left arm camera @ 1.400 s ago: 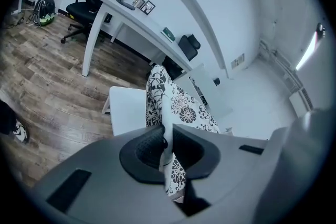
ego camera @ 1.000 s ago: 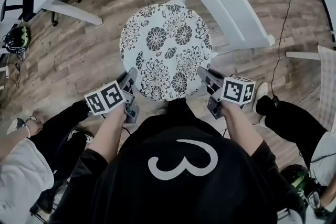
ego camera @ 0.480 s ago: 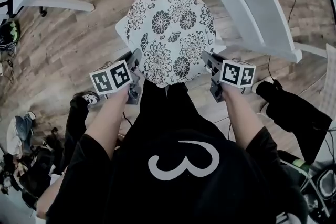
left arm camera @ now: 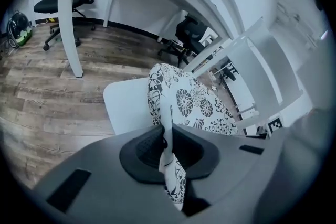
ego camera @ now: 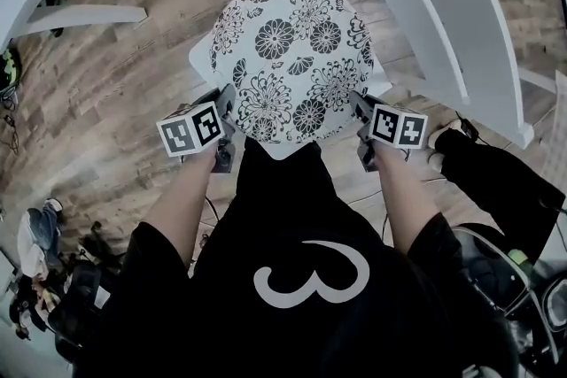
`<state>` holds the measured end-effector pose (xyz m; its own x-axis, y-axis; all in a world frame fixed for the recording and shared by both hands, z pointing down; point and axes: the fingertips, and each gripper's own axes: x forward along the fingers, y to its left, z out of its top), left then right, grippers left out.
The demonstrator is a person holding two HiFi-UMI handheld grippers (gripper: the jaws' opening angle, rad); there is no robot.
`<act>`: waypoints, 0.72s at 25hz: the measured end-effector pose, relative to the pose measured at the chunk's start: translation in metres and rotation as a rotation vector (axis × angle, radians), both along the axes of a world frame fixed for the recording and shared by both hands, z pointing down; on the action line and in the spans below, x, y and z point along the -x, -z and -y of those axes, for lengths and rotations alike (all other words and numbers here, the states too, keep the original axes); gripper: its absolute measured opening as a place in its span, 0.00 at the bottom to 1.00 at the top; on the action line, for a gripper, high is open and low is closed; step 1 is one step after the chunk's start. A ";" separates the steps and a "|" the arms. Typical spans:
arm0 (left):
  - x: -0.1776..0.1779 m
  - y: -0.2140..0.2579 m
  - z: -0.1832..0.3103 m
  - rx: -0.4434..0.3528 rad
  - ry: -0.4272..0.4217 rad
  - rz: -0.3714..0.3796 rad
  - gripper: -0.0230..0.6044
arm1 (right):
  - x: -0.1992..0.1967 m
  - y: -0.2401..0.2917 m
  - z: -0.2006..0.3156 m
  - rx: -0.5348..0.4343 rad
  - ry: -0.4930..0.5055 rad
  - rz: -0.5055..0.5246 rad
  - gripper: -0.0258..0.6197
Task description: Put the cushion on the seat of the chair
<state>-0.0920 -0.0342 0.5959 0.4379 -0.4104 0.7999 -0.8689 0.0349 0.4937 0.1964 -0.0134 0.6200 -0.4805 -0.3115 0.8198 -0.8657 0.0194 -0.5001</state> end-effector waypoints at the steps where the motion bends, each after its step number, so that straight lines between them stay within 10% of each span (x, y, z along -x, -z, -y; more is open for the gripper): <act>1: 0.003 -0.004 0.001 0.008 0.003 0.001 0.10 | -0.003 -0.005 -0.001 0.009 -0.005 -0.017 0.08; 18: 0.027 -0.059 0.003 0.124 -0.065 0.207 0.13 | -0.021 -0.049 -0.005 0.108 -0.007 -0.269 0.15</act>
<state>-0.1195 -0.0377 0.6553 0.2819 -0.2802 0.9176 -0.9535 0.0248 0.3005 0.2170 -0.0086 0.6691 -0.2397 -0.2178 0.9461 -0.9675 -0.0275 -0.2514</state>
